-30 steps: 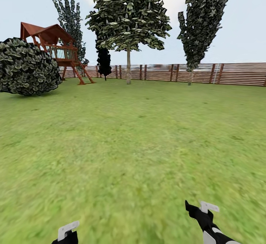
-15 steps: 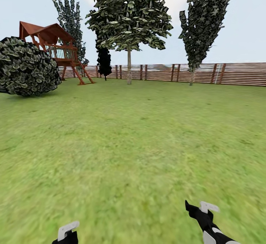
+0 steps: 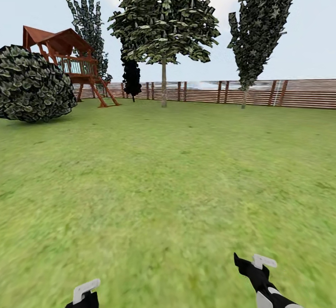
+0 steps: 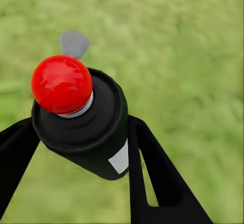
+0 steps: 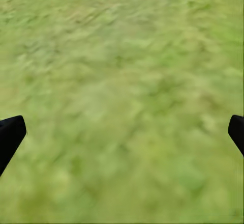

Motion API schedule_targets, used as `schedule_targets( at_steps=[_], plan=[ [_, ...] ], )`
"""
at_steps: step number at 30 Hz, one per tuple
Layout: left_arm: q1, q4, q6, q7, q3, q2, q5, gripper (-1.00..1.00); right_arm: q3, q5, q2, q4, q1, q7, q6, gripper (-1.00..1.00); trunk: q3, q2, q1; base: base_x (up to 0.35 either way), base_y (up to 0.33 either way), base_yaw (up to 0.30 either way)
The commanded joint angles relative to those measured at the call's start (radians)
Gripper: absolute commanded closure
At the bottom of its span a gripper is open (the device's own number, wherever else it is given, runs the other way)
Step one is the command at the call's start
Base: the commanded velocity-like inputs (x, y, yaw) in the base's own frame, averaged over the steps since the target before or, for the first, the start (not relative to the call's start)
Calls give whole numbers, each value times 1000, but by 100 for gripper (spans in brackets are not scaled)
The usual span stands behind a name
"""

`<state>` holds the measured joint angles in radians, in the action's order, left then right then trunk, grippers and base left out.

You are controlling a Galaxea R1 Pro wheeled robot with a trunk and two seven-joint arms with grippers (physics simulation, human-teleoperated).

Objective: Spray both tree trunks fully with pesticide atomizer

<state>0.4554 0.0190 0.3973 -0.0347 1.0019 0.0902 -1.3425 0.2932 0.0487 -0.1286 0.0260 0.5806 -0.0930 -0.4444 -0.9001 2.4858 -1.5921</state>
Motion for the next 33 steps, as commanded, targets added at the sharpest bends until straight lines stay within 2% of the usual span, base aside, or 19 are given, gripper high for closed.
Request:
schedule_targets(
  at_steps=[1, 17, 33],
  plan=[
    [0, 1, 2, -4, 6, 0, -10, 100, 7, 6, 0, -1, 1, -10, -4, -100, -1, 0, 0, 328, 130, 0],
    [0, 1, 0, -2, 5, 2, -11, 100, 7, 6, 0, -1, 1, -10, -4, -100, -1, 0, 0, 328, 128, 0],
    [0, 1, 0, -2, 6, 3, -10, 100, 7, 6, 0, -1, 1, -10, -4, -100, -1, 0, 0, 329, 9, 0]
  ],
)
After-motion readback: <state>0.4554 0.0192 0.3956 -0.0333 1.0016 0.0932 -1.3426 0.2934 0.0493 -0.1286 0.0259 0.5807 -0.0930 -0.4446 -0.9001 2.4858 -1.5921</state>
